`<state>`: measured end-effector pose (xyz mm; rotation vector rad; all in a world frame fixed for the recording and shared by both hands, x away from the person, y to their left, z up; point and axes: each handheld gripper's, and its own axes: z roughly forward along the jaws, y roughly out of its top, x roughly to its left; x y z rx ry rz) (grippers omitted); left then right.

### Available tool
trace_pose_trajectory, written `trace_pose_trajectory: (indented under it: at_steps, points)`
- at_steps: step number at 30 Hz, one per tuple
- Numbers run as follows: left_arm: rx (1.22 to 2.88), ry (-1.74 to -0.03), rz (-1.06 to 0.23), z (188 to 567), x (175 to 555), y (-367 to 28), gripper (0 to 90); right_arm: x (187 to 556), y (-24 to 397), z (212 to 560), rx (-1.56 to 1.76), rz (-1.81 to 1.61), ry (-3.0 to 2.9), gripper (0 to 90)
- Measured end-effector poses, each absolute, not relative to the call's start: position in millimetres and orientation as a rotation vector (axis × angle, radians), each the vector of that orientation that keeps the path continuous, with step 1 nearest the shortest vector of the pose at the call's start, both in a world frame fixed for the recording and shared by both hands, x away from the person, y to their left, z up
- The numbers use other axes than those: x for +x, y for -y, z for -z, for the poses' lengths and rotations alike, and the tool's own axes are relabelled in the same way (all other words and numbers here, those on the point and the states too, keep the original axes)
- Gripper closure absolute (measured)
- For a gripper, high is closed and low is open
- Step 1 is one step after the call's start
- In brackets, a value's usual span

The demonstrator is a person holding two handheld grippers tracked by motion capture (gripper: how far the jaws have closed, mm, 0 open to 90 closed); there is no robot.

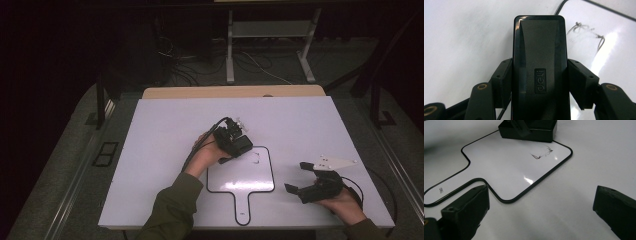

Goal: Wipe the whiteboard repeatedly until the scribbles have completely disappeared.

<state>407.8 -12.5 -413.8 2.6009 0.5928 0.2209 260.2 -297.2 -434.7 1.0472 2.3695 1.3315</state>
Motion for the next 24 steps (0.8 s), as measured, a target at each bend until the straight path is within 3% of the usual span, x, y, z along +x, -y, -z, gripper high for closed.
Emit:
trace_pose_trajectory:
  at_steps: [15, 24]
  points:
    - [2.637, -0.448, -0.178, 414, 398, 63, 39.8, 260, 298, 434, 1.046, -1.342, -2.368, 0.0]
    - [2.615, -0.425, -0.164, 415, 396, 64, 39.8, 260, 299, 434, 1.046, -1.341, -2.365, 0.0]
